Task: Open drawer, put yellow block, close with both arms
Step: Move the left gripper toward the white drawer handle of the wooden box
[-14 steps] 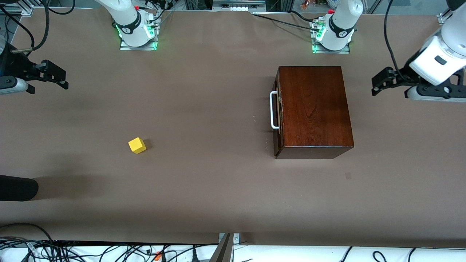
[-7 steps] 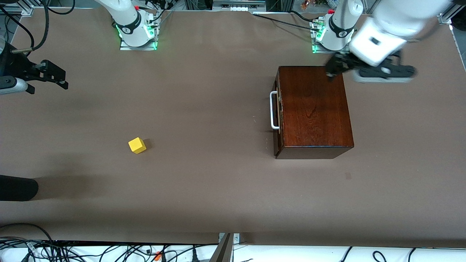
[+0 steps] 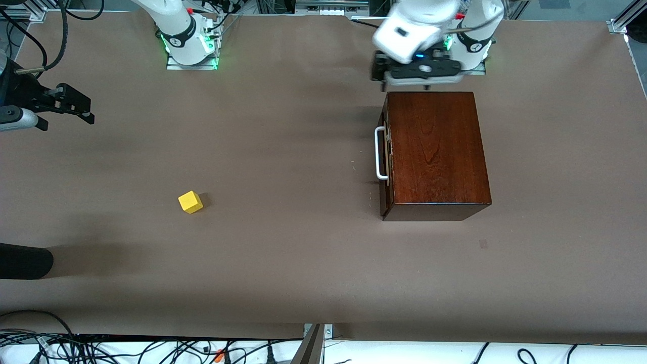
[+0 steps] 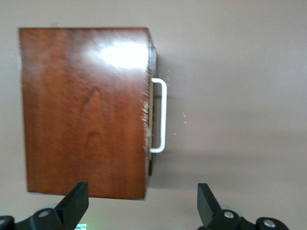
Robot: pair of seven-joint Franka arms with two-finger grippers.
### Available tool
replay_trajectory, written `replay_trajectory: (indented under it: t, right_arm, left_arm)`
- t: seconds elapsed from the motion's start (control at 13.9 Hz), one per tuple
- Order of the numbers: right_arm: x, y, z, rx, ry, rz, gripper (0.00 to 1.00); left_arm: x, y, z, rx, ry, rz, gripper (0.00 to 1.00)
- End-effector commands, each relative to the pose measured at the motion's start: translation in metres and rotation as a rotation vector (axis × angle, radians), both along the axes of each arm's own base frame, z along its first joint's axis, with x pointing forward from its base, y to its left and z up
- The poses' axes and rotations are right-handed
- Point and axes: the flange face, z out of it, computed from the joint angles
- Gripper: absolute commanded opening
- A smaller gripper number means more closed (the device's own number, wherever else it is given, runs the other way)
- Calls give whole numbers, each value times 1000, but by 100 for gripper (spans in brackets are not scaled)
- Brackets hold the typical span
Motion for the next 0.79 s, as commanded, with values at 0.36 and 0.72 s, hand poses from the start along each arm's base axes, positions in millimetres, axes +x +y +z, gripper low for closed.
replay_trajectory:
  t: [0.36, 0.72]
  right_arm:
    - [0, -3, 0, -2, -5, -13, 100]
    - [0, -4, 0, -2, -5, -15, 100]
  left_arm:
    - [-14, -101, -92, 92, -49, 12, 100]
    - [12, -111, -160, 127, -63, -5, 100]
